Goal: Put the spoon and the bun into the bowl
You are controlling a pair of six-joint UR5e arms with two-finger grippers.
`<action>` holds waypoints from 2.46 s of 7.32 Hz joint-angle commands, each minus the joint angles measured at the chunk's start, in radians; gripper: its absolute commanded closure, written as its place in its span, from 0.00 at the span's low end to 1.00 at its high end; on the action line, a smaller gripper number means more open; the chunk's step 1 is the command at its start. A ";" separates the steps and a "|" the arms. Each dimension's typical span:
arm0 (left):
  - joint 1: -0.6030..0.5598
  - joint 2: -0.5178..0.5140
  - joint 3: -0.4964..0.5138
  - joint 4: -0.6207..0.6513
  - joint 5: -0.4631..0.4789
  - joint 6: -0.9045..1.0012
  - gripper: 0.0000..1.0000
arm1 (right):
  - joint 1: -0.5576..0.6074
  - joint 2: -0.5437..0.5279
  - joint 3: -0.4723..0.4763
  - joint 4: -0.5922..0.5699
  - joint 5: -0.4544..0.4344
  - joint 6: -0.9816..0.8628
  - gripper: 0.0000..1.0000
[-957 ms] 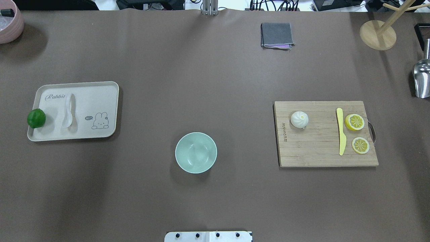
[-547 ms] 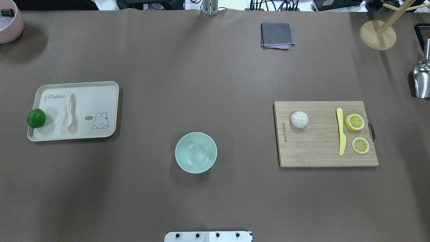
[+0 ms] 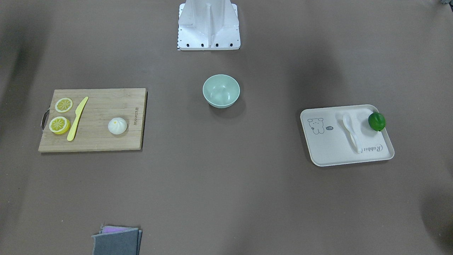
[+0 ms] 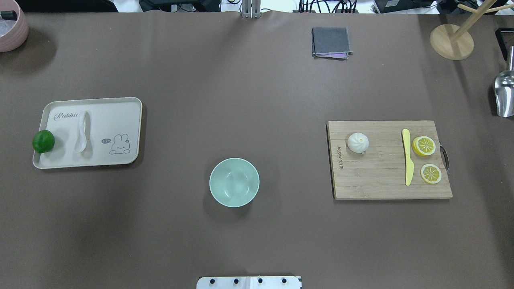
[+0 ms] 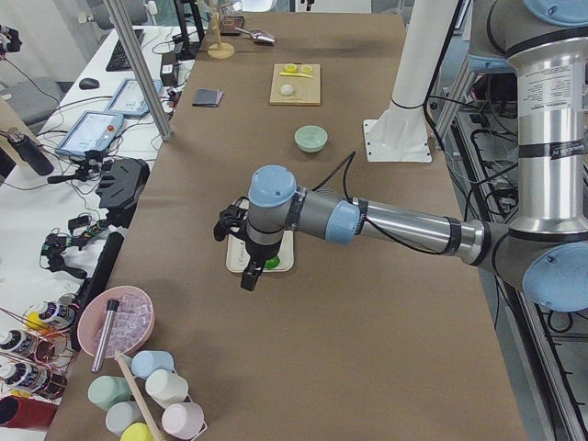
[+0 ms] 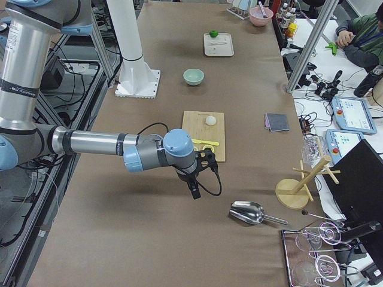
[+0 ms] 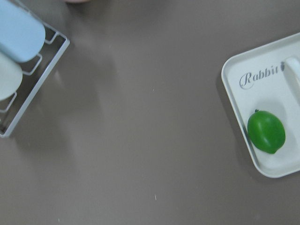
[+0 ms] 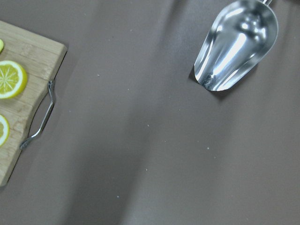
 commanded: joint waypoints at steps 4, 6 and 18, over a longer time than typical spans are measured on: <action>0.110 -0.006 0.060 -0.317 -0.074 -0.218 0.02 | -0.129 0.059 0.138 0.018 0.002 0.381 0.00; 0.185 -0.014 0.064 -0.377 -0.065 -0.492 0.02 | -0.266 0.095 0.147 0.111 -0.045 0.660 0.00; 0.592 -0.259 0.405 -0.624 0.239 -1.015 0.23 | -0.689 0.209 0.149 0.169 -0.444 1.208 0.02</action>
